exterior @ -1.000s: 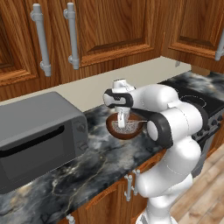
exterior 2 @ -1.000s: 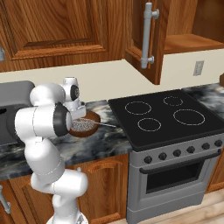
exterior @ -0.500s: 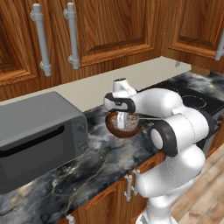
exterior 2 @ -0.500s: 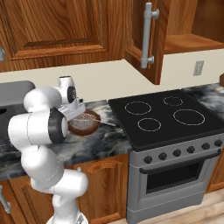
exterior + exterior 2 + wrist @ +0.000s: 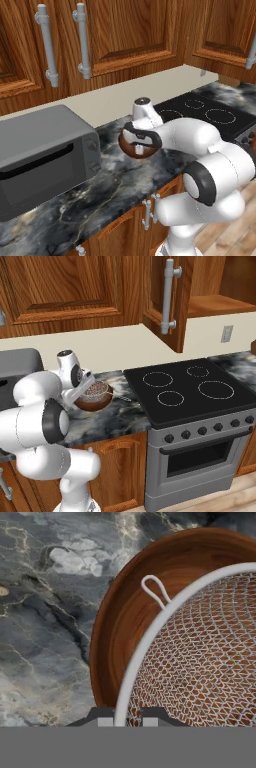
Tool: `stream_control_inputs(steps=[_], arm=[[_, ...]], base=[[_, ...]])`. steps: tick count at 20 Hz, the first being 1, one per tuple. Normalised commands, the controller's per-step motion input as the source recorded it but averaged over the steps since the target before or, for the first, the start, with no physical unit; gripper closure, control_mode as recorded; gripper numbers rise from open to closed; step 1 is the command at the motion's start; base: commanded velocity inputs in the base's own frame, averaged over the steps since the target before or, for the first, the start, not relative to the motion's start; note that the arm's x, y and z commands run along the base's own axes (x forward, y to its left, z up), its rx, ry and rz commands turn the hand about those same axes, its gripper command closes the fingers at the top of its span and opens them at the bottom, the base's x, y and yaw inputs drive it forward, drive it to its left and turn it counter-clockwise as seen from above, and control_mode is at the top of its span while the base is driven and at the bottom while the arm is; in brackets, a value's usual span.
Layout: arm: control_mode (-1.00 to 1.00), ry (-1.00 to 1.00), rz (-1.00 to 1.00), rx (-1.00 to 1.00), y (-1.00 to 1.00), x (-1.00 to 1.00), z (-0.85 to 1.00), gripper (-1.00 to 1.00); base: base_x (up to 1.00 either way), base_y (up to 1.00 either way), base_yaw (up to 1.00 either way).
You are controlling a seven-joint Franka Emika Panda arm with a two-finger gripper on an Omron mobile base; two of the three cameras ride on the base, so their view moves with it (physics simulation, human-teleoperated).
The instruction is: Open the cabinet and setup a tea strainer by placing it in the bowl upright.
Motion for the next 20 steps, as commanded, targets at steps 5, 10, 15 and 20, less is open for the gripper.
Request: stream_control_inputs(steps=[5,10,15,20], arm=[[-1.00,-0.12,0.00,0.00,0.00,-0.06,-0.05,1.00],[-1.00,0.01,0.00,0.00,0.02,-0.01,-0.09,1.00],[-1.00,0.00,0.00,0.00,0.04,0.00,0.00,1.00],[-1.00,0.00,0.00,0.00,0.02,0.00,0.00,1.00]], base=[[0.00,0.00,0.00],[0.00,0.00,0.00],[0.00,0.00,0.00],[0.00,0.00,0.00]])
